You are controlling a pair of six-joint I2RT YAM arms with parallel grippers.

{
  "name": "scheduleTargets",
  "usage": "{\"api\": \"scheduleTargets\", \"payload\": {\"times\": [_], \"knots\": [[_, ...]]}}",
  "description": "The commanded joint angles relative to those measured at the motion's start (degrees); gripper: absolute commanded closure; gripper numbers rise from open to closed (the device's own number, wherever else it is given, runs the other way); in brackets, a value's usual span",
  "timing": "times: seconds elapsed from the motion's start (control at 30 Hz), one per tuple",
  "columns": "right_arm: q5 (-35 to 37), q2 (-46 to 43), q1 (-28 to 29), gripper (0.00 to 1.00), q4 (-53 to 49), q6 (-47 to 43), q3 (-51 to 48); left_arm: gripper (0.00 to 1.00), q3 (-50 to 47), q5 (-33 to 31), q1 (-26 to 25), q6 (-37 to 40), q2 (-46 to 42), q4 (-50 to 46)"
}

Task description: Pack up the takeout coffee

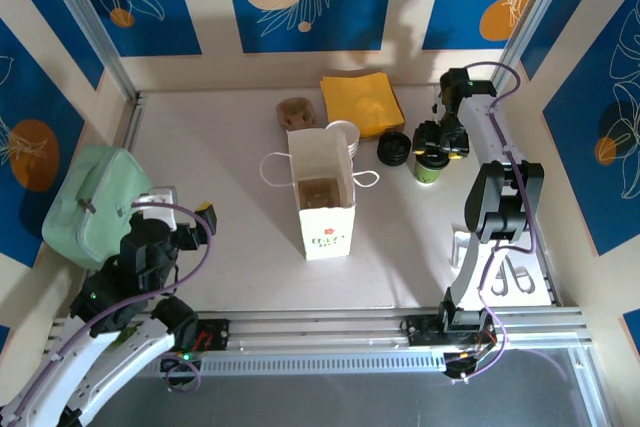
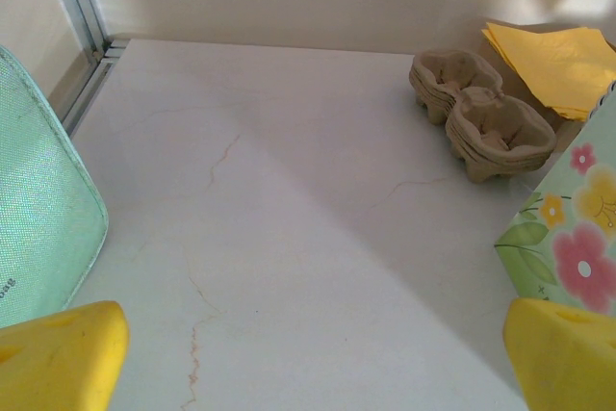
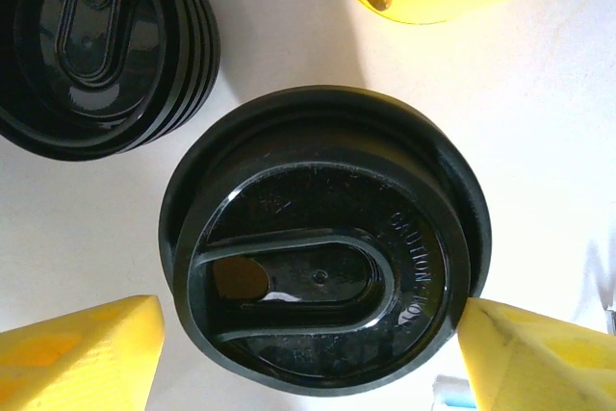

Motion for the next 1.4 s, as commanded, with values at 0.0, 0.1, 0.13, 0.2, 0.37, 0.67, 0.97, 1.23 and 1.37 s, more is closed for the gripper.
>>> {"api": "scheduleTargets", "payload": {"times": [0.0,0.1,0.13,0.2,0.37,0.67,0.97,1.23,1.37], "knots": [[0.36,1.12,0.18,0.22,-1.73,-0.84,1.91,0.01,-0.49,-0.28,-0.03,0.32,-0.26,0.41],[0.63,1.62,0.17,0.22,-1.67,-0.88,2.16,0.01,-0.49,-0.27,-0.07,0.32,-0.31,0.49],[0.84,1.84,0.18,0.22,-1.89,-0.95,2.34,0.01,-0.49,-0.26,-0.06,0.32,-0.27,0.32],[0.93,2.13,0.17,0.22,-2.08,-1.02,2.71,0.01,-0.49,-0.29,-0.03,0.23,-0.29,0.24],[0.44,2.92,0.18,0.23,-2.43,-1.08,3.37,0.01,-0.66,-0.08,-0.07,0.14,-0.18,0.40],[-0.14,4.41,0.14,0.27,-3.20,-1.20,4.30,0.01,-0.75,0.01,-0.02,0.04,-0.20,0.52],[-0.25,5.83,0.71,0.27,-5.24,-0.66,4.15,0.01,-0.75,0.01,-0.05,0.05,-0.20,0.41],[-0.34,7.19,0.72,0.24,-6.16,-0.66,3.23,0.01,-0.75,0.01,0.00,0.27,-0.19,0.51],[-1.04,7.29,0.89,0.22,-6.04,-0.56,2.89,0.01,-0.67,-0.07,-0.07,0.35,-0.11,0.67]]}}
